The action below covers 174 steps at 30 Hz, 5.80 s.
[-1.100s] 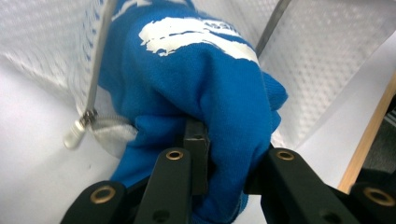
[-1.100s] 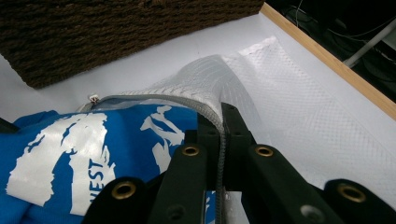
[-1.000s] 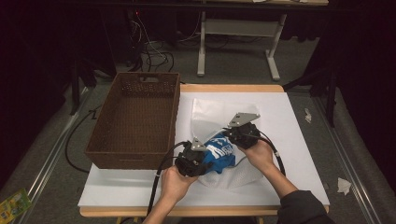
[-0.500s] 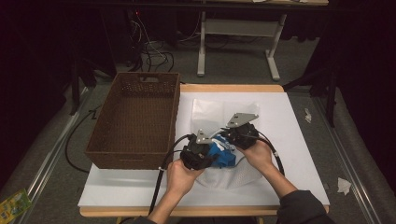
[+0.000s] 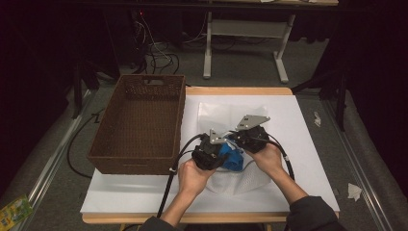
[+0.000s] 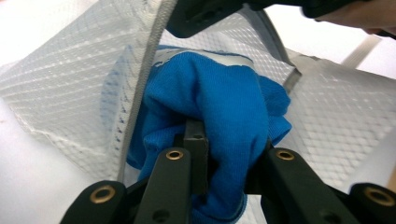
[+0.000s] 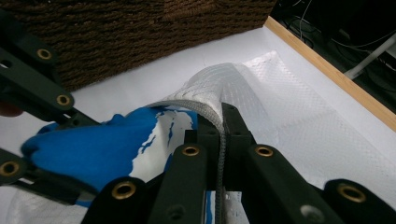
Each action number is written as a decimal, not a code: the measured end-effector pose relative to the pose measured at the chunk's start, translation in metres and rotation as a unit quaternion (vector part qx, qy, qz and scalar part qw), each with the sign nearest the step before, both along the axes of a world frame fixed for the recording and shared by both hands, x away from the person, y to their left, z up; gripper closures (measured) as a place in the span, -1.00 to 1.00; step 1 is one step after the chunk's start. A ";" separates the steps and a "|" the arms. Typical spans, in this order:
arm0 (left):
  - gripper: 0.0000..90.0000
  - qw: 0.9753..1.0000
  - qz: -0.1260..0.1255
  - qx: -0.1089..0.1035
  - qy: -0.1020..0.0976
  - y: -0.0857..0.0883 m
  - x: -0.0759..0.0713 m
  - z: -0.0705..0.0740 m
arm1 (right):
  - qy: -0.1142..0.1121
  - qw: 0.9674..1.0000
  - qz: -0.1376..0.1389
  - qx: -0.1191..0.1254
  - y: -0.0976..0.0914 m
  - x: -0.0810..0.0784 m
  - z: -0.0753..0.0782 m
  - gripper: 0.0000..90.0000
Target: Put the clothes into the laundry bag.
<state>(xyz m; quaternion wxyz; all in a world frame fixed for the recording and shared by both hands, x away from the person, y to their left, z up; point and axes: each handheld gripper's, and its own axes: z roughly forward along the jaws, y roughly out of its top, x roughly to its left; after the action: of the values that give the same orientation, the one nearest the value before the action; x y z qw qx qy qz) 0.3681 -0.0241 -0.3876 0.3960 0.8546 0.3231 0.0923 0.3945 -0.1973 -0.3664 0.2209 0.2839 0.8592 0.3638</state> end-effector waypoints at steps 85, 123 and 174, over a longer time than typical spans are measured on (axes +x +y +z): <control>-0.12 0.998 0.026 0.051 -0.007 -0.014 0.010 -0.008 | 0.003 1.000 -0.009 0.004 -0.007 -0.001 -0.009 0.99; 0.00 0.989 0.018 0.137 0.045 0.022 -0.009 -0.045 | 0.001 1.000 -0.010 0.006 -0.008 -0.001 -0.009 0.99; 0.87 0.992 0.100 0.055 -0.057 -0.019 0.029 -0.018 | -0.017 1.000 0.006 0.010 -0.011 -0.011 0.008 0.99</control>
<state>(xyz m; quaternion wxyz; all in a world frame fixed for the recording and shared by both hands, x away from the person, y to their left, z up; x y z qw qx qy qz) 0.3975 -0.0432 -0.4056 0.3551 0.8316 0.3784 0.1980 0.3837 -0.2078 -0.3582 0.2305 0.2747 0.8533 0.3784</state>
